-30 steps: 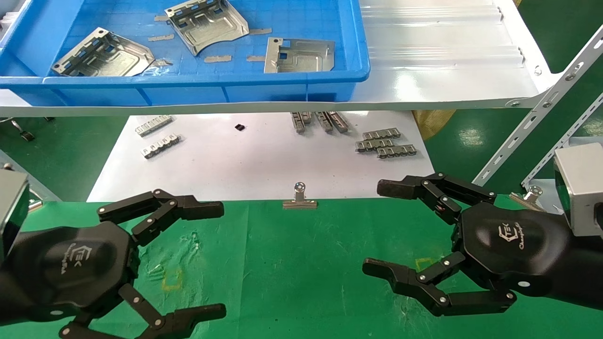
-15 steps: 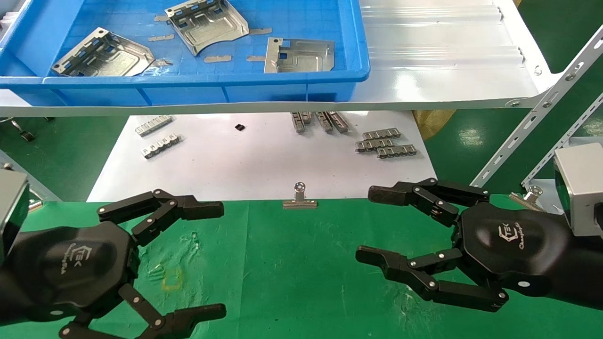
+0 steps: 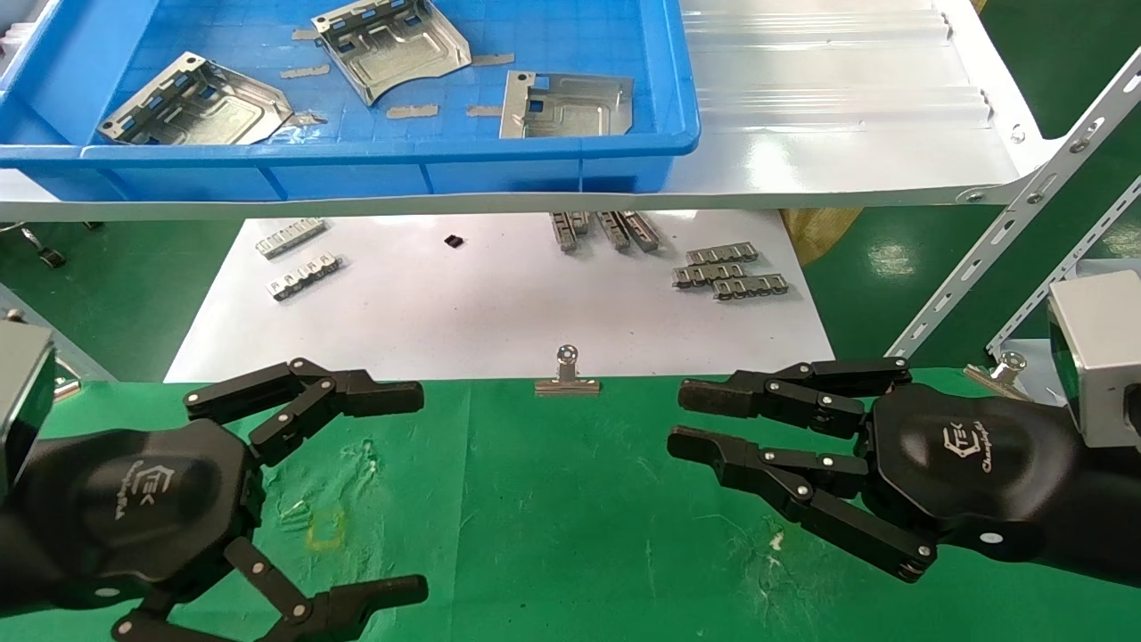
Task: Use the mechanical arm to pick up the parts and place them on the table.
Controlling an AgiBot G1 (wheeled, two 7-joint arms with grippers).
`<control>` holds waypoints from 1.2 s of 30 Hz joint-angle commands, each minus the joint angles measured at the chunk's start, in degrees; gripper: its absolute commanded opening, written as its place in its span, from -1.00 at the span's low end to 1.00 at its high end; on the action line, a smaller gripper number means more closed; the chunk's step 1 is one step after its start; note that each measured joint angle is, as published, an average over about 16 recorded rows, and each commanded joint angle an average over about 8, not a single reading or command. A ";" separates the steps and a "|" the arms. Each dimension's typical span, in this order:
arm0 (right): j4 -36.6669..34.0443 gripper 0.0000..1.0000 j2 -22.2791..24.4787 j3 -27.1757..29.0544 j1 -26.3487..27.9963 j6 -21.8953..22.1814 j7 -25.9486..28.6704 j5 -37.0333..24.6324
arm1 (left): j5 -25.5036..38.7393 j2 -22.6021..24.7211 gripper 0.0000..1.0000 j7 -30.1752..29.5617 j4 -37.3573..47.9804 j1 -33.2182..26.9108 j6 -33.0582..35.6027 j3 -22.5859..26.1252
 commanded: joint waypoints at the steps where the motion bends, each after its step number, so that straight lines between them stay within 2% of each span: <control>1: 0.00 -1.00 0.00 0.00 0.00 0.00 0.00 0.00 | -0.01 0.00 1.00 -0.02 0.00 0.03 0.01 0.01; 7: 0.00 -1.00 0.00 0.00 0.00 0.00 0.00 0.00 | 0.07 0.10 1.00 -0.04 -0.07 -1.07 -0.27 -0.21; 11: 0.00 -1.00 0.00 0.00 0.00 0.00 0.00 0.00 | 1.11 0.81 1.00 -0.65 0.71 -5.09 -1.13 -0.25; 17: 0.00 -1.00 0.00 0.00 0.00 0.00 0.00 0.00 | 6.88 5.00 1.00 -1.87 7.48 -18.10 -3.18 1.65; 23: 0.00 -0.94 0.00 0.00 0.00 0.00 0.00 0.00 | 17.58 13.31 1.00 -0.59 24.02 -34.10 -6.38 6.48; 25: 0.00 -0.66 0.00 0.00 0.00 0.00 0.00 0.00 | 21.29 16.42 1.00 0.54 30.75 -38.84 -8.36 8.16; 30: 0.00 0.58 0.00 0.00 0.00 0.00 0.00 0.00 | 29.46 23.68 1.00 3.61 46.37 -47.96 -16.77 11.73; 31: 0.00 0.78 0.00 0.00 0.00 0.00 0.00 0.00 | 30.94 25.01 0.95 4.17 49.05 -49.33 -18.96 12.38; 32: 0.00 0.93 0.00 0.00 0.00 0.00 0.00 0.00 | 32.30 26.25 0.79 4.68 51.43 -50.49 -21.17 12.98; 33: 0.00 1.00 0.00 0.00 0.00 0.00 0.00 0.00 | 33.58 27.45 0.54 5.14 53.70 -51.54 -23.46 13.56; 36: 0.00 1.00 0.00 0.00 0.00 0.00 0.00 0.00 | 36.82 30.50 -0.21 6.38 59.11 -53.98 -29.47 15.13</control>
